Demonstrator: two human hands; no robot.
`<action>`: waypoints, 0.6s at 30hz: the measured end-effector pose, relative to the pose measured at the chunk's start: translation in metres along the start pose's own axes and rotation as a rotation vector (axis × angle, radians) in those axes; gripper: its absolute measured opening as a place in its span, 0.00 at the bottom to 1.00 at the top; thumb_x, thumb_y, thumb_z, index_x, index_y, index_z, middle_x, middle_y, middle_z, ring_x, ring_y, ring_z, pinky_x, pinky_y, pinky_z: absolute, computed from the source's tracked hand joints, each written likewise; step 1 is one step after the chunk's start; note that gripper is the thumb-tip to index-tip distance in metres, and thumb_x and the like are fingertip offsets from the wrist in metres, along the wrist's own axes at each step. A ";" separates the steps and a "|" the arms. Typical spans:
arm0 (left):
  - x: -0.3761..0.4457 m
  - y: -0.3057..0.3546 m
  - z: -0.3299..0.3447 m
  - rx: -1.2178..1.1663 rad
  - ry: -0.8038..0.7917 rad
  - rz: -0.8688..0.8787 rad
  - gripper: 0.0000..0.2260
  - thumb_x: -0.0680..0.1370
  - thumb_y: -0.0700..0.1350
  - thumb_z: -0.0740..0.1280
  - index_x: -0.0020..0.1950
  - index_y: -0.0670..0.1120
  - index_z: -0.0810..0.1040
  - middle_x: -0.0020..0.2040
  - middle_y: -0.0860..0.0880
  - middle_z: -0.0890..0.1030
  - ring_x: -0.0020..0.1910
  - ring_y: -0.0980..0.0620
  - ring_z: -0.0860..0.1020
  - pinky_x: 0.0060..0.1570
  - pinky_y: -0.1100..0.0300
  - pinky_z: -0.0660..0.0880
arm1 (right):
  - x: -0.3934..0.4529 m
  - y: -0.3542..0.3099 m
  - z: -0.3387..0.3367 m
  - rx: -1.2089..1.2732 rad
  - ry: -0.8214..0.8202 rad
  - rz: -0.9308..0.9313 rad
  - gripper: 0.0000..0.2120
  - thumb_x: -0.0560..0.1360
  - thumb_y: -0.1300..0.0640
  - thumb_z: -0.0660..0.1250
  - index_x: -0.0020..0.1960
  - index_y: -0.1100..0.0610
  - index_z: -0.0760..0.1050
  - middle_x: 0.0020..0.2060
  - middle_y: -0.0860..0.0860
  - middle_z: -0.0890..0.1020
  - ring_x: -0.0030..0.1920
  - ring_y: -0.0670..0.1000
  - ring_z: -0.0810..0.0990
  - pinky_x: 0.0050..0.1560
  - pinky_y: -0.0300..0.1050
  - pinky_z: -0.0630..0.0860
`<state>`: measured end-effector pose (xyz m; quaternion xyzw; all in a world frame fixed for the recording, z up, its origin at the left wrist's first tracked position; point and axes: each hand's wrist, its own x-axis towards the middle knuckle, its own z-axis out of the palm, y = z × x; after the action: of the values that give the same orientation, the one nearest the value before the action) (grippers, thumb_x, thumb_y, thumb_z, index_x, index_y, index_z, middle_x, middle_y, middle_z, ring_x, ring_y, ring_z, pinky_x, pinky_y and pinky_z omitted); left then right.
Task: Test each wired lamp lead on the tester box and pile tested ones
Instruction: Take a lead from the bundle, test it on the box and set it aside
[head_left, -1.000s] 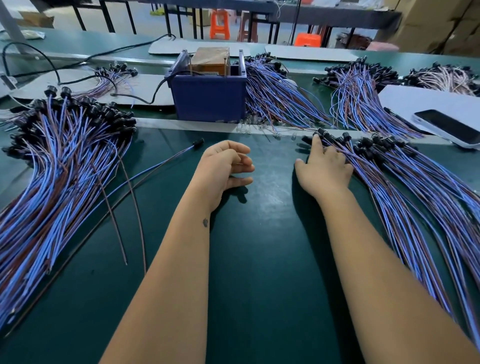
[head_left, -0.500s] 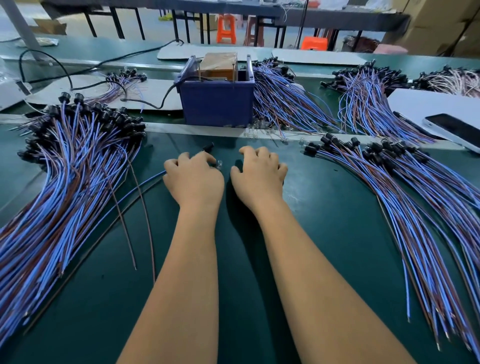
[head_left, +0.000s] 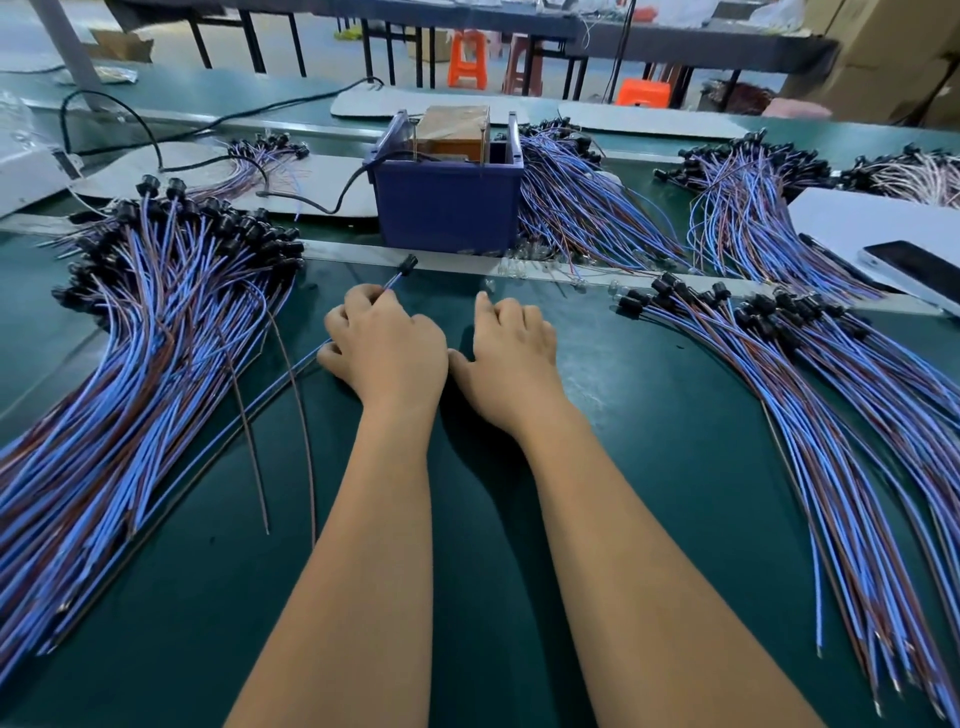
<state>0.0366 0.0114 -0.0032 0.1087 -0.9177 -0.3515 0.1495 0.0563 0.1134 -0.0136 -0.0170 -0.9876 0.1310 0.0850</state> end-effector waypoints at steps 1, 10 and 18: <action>0.001 0.001 0.000 -0.031 0.017 0.013 0.15 0.78 0.39 0.59 0.62 0.43 0.77 0.71 0.51 0.68 0.70 0.46 0.61 0.66 0.48 0.56 | -0.001 0.000 0.001 0.000 0.016 -0.004 0.32 0.80 0.44 0.57 0.77 0.60 0.55 0.68 0.57 0.66 0.67 0.59 0.61 0.68 0.52 0.55; -0.015 0.021 -0.006 -0.700 0.110 0.240 0.15 0.76 0.32 0.61 0.55 0.43 0.84 0.56 0.54 0.80 0.62 0.55 0.74 0.63 0.65 0.69 | -0.001 0.000 -0.018 1.186 0.187 0.140 0.13 0.82 0.63 0.54 0.60 0.60 0.75 0.38 0.53 0.82 0.41 0.50 0.80 0.48 0.43 0.76; -0.043 0.049 -0.007 -1.117 -0.091 0.244 0.13 0.69 0.30 0.60 0.37 0.39 0.84 0.44 0.45 0.84 0.48 0.49 0.82 0.45 0.55 0.79 | -0.002 0.005 -0.030 1.993 -0.240 0.240 0.23 0.85 0.46 0.46 0.60 0.60 0.73 0.43 0.54 0.85 0.46 0.49 0.84 0.52 0.42 0.77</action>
<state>0.0743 0.0554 0.0263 -0.1088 -0.6040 -0.7677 0.1841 0.0632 0.1256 0.0135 -0.0242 -0.4220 0.9047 -0.0531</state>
